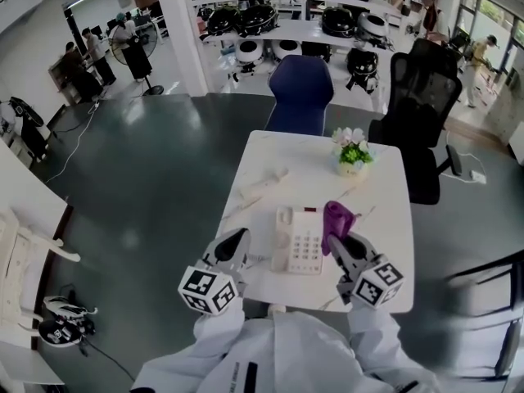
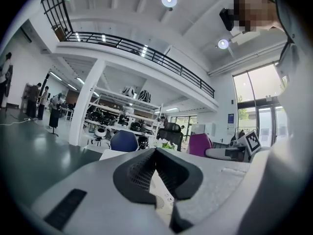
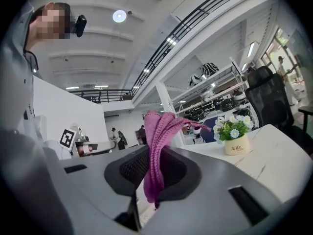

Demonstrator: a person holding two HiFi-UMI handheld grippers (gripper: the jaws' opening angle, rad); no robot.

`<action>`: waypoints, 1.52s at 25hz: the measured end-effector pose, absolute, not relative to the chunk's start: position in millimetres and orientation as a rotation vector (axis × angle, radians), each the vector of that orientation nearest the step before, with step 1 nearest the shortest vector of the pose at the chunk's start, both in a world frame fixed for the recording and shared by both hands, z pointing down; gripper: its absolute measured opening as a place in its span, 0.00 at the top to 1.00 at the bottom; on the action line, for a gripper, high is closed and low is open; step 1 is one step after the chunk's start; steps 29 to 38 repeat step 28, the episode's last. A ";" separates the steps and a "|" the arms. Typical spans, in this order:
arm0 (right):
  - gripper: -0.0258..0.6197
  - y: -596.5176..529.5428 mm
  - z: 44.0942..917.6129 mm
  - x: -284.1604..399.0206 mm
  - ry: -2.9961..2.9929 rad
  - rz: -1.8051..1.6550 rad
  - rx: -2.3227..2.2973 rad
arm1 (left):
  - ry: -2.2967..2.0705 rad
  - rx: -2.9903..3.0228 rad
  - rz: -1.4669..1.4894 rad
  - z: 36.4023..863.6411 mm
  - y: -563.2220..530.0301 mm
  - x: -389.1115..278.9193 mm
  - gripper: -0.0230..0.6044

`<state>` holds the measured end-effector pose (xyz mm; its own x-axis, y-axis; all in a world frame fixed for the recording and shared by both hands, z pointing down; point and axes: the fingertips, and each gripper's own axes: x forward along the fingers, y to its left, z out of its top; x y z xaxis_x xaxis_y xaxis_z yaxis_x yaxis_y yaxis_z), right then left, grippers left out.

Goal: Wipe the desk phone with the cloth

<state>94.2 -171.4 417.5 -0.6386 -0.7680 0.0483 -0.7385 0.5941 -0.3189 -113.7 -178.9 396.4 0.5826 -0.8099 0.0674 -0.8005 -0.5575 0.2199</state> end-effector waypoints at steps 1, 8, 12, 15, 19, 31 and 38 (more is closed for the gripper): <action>0.90 -172.9 416.7 95.9 2.714 -0.469 -1.299 | -1.345 2.591 -0.062 395.0 -179.9 -114.6 0.97; 0.90 -181.4 409.4 95.0 2.708 -0.426 -1.321 | -1.381 2.606 -0.063 387.2 -186.2 -120.4 0.97; 0.90 -183.0 410.2 95.2 2.704 -0.421 -1.326 | -1.402 2.613 -0.034 387.1 -187.5 -122.2 0.97; 0.90 -184.8 416.3 98.9 2.696 -0.424 -1.345 | -1.412 2.613 -0.029 389.8 -188.7 -122.1 0.97; 0.90 -185.3 419.3 101.2 2.704 -0.427 -1.364 | -1.417 2.611 -0.026 388.3 -189.1 -122.4 0.97; 0.90 -185.2 418.0 109.4 2.689 -0.366 -1.429 | -1.467 2.593 -0.019 388.5 -190.2 -127.1 0.97; 0.90 -185.2 418.0 109.4 2.689 -0.366 -1.429 | -1.467 2.593 -0.019 388.5 -190.2 -127.1 0.97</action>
